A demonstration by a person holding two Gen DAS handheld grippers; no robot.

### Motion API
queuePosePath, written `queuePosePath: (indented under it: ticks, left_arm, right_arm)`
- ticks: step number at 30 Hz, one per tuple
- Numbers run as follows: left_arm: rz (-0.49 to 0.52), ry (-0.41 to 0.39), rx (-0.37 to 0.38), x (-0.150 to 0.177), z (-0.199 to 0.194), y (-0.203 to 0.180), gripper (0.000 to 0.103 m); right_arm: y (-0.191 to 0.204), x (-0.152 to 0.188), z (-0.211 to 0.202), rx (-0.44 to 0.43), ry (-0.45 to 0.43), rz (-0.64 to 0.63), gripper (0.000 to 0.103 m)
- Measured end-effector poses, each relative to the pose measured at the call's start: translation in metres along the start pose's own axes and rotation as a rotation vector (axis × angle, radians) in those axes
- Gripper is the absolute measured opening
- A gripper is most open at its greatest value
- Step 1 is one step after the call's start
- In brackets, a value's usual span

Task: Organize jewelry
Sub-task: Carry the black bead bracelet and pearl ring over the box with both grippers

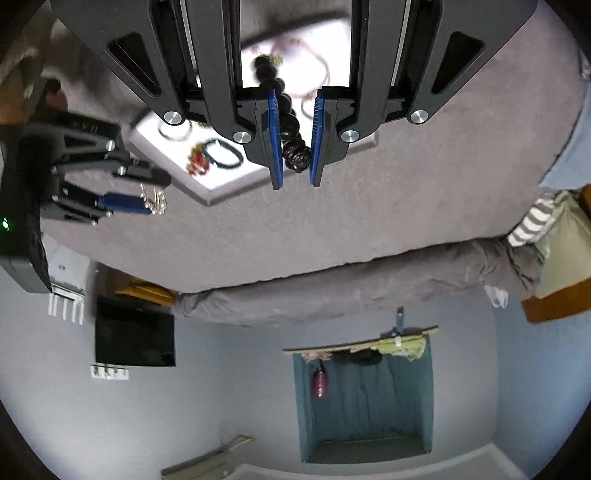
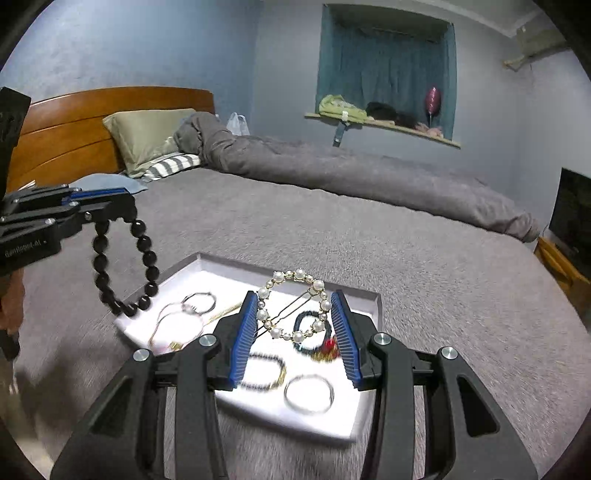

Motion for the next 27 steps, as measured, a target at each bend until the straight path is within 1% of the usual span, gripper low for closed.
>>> queuePosePath:
  ticks: [3,6,8,13,14,16,19,21,23,27]
  left_arm:
    - [-0.027,0.037,-0.009,-0.005,0.038,0.005,0.015]
    - [-0.087,0.069,-0.008,-0.003,0.069,0.018,0.015]
    - [-0.140,0.112,-0.004,0.002,0.092,0.030,0.015]
    - [-0.200,0.214,-0.049,0.028,0.127,0.062,0.015]
    - [-0.209,0.234,-0.063,0.032,0.131,0.070,0.015]
    - [-0.218,0.262,-0.091,0.040,0.134,0.081,0.015]
    - [-0.243,0.308,-0.093,0.048,0.137,0.092,0.015]
    - [-0.219,0.338,-0.104,0.052,0.139,0.089,0.015]
    - [-0.191,0.346,-0.123,0.055,0.141,0.084,0.015]
    - [-0.173,0.351,-0.119,0.054,0.139,0.078,0.016]
  right_arm:
    - [-0.003,-0.004,0.029,0.000,0.038,-0.002,0.041]
    - [-0.004,-0.003,0.057,-0.021,0.091,0.011,0.041]
    - [-0.006,0.002,0.073,-0.030,0.130,0.016,0.041]
    - [-0.006,0.017,0.102,-0.024,0.238,0.009,0.041]
    - [-0.006,0.020,0.107,-0.025,0.265,0.014,0.041]
    - [-0.002,0.024,0.109,-0.024,0.282,0.011,0.041]
    - [0.005,0.024,0.107,-0.033,0.288,0.000,0.041]
    - [0.008,0.026,0.106,-0.039,0.296,-0.002,0.041]
    - [0.013,0.028,0.107,-0.033,0.305,-0.018,0.041]
    - [0.018,0.032,0.110,-0.023,0.323,-0.037,0.041]
Point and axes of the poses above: each gripper's, at about its wrist camera, not at the fingertips, and z roughly the way its jaws point, y to its left, x to its underside, the point moved 3 cm from there along z, roughly the way its jaws point
